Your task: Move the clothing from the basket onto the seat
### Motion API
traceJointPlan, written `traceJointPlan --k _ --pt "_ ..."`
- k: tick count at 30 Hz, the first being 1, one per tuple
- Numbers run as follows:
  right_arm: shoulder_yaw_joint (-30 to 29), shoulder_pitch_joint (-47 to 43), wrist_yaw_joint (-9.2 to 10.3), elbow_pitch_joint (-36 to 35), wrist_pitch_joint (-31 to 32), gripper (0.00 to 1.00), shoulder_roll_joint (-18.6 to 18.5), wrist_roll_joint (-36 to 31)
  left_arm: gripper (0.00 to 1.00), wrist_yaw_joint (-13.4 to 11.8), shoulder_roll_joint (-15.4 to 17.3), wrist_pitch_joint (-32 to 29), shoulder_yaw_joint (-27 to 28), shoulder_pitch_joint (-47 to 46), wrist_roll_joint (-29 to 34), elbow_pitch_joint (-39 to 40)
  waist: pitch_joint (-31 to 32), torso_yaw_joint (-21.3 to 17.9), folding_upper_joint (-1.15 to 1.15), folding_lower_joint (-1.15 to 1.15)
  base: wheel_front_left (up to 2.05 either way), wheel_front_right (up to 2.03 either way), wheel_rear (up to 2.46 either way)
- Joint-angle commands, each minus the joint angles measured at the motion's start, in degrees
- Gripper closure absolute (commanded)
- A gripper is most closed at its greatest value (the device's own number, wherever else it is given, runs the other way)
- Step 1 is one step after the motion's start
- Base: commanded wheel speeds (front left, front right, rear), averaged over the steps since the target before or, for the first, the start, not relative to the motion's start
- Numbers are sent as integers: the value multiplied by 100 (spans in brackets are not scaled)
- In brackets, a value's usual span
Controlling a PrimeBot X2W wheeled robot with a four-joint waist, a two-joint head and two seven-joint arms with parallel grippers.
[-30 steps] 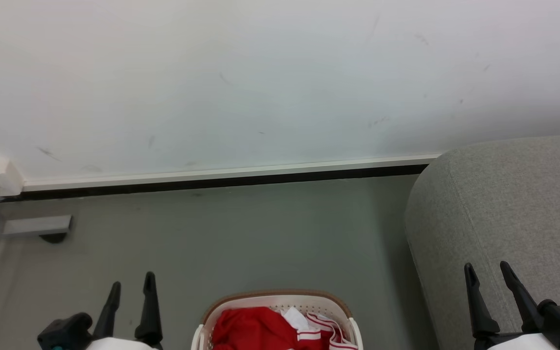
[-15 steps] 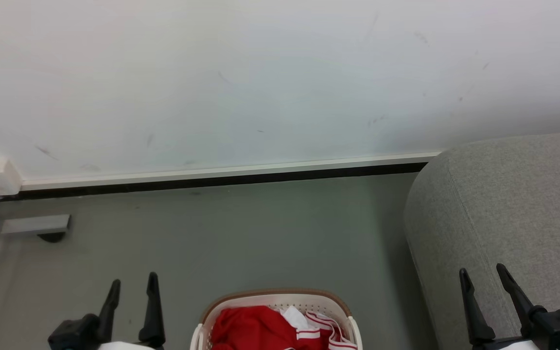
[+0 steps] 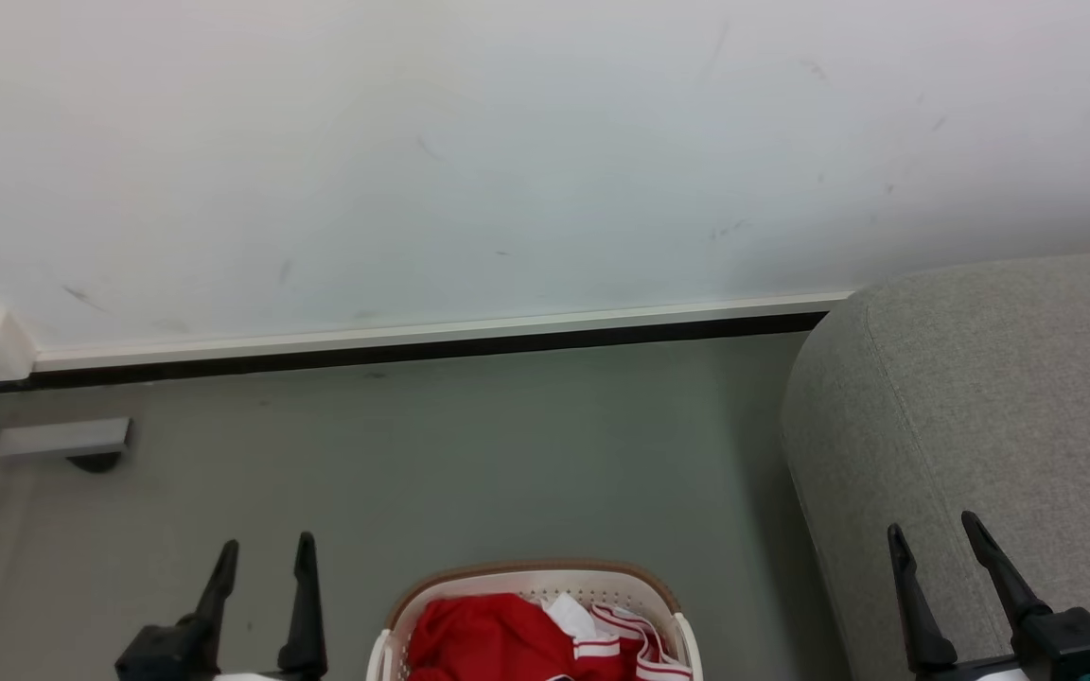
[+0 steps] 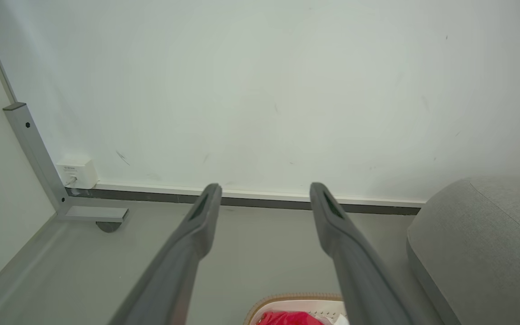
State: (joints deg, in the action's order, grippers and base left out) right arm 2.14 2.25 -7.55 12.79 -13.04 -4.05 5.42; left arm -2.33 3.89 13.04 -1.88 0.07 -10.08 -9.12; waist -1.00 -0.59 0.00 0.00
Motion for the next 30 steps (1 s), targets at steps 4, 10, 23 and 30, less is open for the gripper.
traceJointPlan --k 4,10,23,30 --pt "-54 -42 11 -1 -94 0 -3 -238 0 -3 14 103 31 21 299 -1 -13 1 0 0 0 0 0" --pt "-48 -36 11 15 -155 0 17 -455 0 -10 -6 154 47 23 557 6 -16 -14 0 0 0 0 0" --pt "-117 -65 12 82 -213 0 59 -514 0 13 -46 218 101 57 727 -67 -6 -17 0 0 0 0 0" --pt "-144 -56 12 100 -213 0 68 -472 0 42 -60 218 159 71 683 -89 -4 -12 0 0 0 0 0"
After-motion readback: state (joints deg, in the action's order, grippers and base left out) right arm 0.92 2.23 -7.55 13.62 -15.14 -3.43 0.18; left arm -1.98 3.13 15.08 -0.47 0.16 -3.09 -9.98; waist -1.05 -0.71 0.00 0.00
